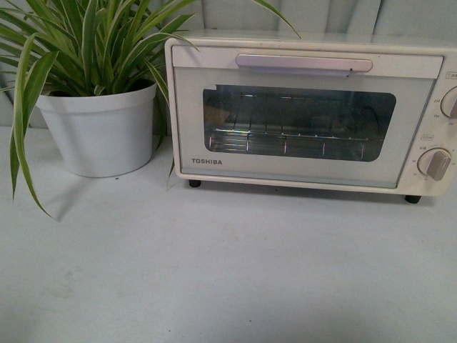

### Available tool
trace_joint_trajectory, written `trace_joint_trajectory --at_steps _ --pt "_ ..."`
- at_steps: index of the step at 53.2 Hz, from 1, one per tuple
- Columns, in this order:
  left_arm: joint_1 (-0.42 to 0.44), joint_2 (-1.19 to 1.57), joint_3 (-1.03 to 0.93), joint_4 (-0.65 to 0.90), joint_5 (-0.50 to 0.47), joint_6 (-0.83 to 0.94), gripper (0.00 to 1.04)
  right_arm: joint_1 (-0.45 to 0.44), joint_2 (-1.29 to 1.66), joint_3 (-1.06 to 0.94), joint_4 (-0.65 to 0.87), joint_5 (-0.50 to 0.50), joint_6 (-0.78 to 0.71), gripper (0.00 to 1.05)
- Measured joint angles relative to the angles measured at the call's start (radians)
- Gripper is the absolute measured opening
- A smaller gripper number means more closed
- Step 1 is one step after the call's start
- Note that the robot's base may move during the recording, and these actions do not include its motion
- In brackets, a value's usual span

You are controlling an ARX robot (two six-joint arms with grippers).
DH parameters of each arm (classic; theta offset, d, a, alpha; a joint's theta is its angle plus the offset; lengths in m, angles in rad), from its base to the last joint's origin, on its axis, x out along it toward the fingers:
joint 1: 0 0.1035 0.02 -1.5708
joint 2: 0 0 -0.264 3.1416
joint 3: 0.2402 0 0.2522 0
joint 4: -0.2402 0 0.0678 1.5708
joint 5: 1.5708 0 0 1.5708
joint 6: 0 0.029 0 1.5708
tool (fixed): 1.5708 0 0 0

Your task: Open oven

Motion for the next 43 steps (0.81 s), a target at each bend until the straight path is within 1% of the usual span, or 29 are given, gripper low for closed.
trace_joint_trajectory --at_steps 28,30,32,33,37,43 --pt "-0.001 0.000 0.000 -0.001 -0.006 -0.004 0.98 0.000 0.000 0.000 0.000 0.000 0.000 0.95" --pt "-0.018 0.010 0.005 -0.022 -0.061 -0.029 0.98 0.000 0.000 0.000 0.000 0.000 0.000 0.95" --pt "-0.062 0.048 0.016 -0.055 -0.174 -0.104 0.98 0.000 0.000 0.000 0.000 0.000 0.000 0.95" --pt "-0.077 0.068 0.021 -0.058 -0.203 -0.128 0.98 0.000 0.000 0.000 0.000 0.000 0.000 0.95" --pt "-0.132 0.142 0.041 -0.045 -0.241 -0.246 0.98 0.000 0.000 0.000 0.000 0.000 0.000 0.95" --pt "-0.200 0.259 0.078 0.009 -0.229 -0.374 0.98 0.000 0.000 0.000 0.000 0.000 0.000 0.95"
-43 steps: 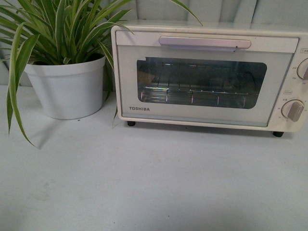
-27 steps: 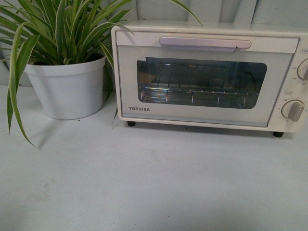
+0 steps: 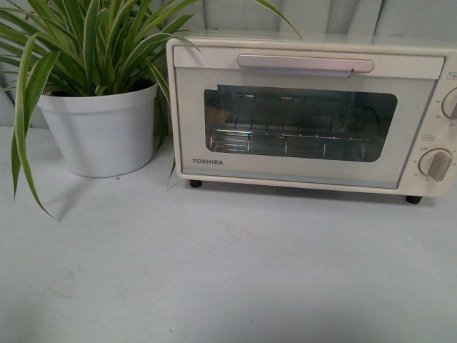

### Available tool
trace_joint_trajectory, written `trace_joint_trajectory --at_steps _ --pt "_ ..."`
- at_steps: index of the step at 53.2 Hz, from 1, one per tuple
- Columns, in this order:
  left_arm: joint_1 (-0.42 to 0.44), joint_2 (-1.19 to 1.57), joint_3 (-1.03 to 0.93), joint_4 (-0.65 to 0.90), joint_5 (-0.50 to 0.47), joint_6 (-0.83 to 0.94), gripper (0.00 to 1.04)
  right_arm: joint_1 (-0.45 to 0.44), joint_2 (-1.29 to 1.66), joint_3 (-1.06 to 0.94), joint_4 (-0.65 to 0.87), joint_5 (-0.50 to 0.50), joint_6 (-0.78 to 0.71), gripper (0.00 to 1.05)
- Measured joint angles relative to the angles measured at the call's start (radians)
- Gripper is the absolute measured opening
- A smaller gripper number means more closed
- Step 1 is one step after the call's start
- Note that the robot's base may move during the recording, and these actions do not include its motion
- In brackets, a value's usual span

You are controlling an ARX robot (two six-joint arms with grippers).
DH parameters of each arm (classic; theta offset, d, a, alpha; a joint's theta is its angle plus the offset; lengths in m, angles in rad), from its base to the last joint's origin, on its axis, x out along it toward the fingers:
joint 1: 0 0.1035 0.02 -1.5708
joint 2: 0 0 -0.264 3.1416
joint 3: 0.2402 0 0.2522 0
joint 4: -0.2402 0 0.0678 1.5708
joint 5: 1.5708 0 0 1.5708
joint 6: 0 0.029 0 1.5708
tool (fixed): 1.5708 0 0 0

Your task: Open oven

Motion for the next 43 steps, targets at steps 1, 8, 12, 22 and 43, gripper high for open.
trace_joint_trajectory --at_steps 1,8,12,22,43 --pt "-0.020 0.048 0.012 0.027 0.000 -0.042 0.98 0.000 0.000 0.000 0.000 0.000 0.000 0.95" --pt "-0.127 0.366 0.078 0.210 0.033 -0.266 0.98 0.000 0.000 0.000 0.000 0.000 0.000 0.95" --pt "-0.172 0.541 0.126 0.309 0.042 -0.354 0.98 0.000 0.000 0.000 0.000 0.000 0.000 0.95" --pt "-0.263 0.892 0.248 0.494 0.082 -0.514 0.98 0.000 0.000 0.000 0.000 0.000 0.000 0.95" --pt "-0.399 1.232 0.474 0.586 0.139 -0.654 0.98 0.000 0.000 0.000 0.000 0.000 0.000 0.95"
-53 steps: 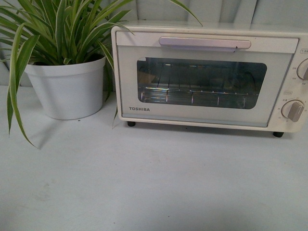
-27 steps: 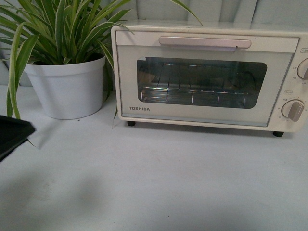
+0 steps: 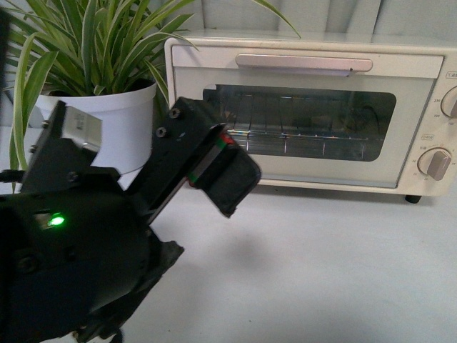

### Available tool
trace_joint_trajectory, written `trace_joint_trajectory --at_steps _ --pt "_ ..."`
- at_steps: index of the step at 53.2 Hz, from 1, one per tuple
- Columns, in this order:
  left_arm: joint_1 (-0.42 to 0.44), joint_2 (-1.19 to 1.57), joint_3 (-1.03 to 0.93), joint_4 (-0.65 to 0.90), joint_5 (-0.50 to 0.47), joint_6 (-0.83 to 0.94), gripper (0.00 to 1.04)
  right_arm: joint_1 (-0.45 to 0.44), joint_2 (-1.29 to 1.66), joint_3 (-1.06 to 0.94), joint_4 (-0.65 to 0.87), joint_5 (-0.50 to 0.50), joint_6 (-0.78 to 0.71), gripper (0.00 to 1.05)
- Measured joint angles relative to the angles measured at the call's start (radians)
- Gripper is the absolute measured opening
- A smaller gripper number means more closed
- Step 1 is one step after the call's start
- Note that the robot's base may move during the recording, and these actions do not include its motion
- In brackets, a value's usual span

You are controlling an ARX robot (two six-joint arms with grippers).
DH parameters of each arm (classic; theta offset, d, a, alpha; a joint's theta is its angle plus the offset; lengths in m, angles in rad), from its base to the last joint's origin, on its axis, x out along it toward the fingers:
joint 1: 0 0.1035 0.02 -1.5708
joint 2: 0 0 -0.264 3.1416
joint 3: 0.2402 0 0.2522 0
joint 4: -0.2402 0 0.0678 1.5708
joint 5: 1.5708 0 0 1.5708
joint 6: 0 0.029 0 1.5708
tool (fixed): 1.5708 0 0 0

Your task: Open oven

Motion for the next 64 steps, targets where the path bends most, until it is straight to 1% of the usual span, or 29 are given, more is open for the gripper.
trace_joint_trajectory --at_steps 10,25,45,64 --pt "-0.024 0.096 0.071 0.007 0.001 -0.037 0.98 0.000 0.000 0.000 0.000 0.000 0.000 0.95" --pt "-0.049 0.192 0.119 0.015 -0.002 -0.080 0.98 0.000 0.000 0.000 0.000 0.000 0.000 0.95" --pt "-0.049 0.233 0.150 -0.040 -0.003 -0.112 0.98 0.000 0.000 0.000 0.000 0.000 0.000 0.95" --pt "-0.034 0.235 0.150 -0.039 0.007 -0.145 0.98 0.000 0.000 0.000 0.000 0.000 0.000 0.95"
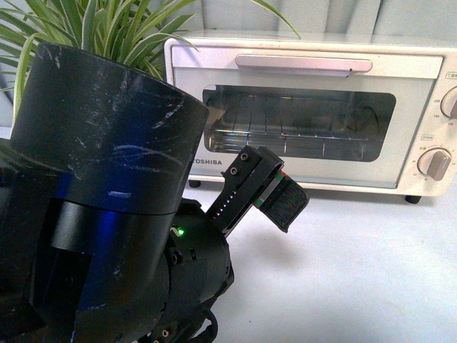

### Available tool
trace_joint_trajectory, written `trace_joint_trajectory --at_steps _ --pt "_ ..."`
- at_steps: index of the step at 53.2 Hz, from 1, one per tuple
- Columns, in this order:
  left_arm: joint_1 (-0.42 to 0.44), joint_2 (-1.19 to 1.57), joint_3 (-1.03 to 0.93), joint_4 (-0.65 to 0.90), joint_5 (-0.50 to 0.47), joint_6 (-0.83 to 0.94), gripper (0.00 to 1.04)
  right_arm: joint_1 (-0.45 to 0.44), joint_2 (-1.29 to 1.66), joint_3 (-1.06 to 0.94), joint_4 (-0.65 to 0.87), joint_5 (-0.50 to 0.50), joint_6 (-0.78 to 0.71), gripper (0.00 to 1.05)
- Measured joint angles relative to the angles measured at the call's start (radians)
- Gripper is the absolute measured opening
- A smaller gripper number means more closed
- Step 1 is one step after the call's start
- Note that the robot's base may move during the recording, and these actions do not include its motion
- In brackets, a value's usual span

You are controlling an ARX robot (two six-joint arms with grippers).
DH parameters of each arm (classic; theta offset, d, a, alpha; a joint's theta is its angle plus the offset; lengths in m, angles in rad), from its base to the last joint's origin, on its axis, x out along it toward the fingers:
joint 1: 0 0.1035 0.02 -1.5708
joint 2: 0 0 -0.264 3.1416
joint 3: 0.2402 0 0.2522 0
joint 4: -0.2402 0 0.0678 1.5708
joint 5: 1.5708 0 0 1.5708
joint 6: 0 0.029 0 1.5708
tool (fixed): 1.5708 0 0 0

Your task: Open oven

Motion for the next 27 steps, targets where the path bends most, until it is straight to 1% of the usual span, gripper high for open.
trace_joint_trajectory --at_steps 3,6,9,13,20,27 --pt "0.000 0.000 0.000 0.000 0.000 -0.002 0.98 0.000 0.000 0.000 0.000 0.000 0.000 0.95" --pt "0.000 0.000 0.000 0.000 0.000 -0.004 0.98 -0.007 0.017 0.000 0.056 -0.057 0.063 0.95" --pt "0.000 0.000 0.000 0.000 0.000 -0.004 0.98 0.003 0.062 0.005 0.111 -0.060 0.103 0.95" --pt "0.000 0.001 0.000 0.000 0.000 -0.004 0.98 0.026 0.132 0.018 0.150 -0.043 0.114 0.95" --pt "0.000 0.001 0.000 0.000 0.000 -0.004 0.98 0.097 0.476 0.147 0.286 -0.013 0.117 0.95" --pt "0.000 0.001 0.000 -0.001 0.000 -0.004 0.98 0.143 0.718 0.293 0.323 0.013 0.120 0.95"
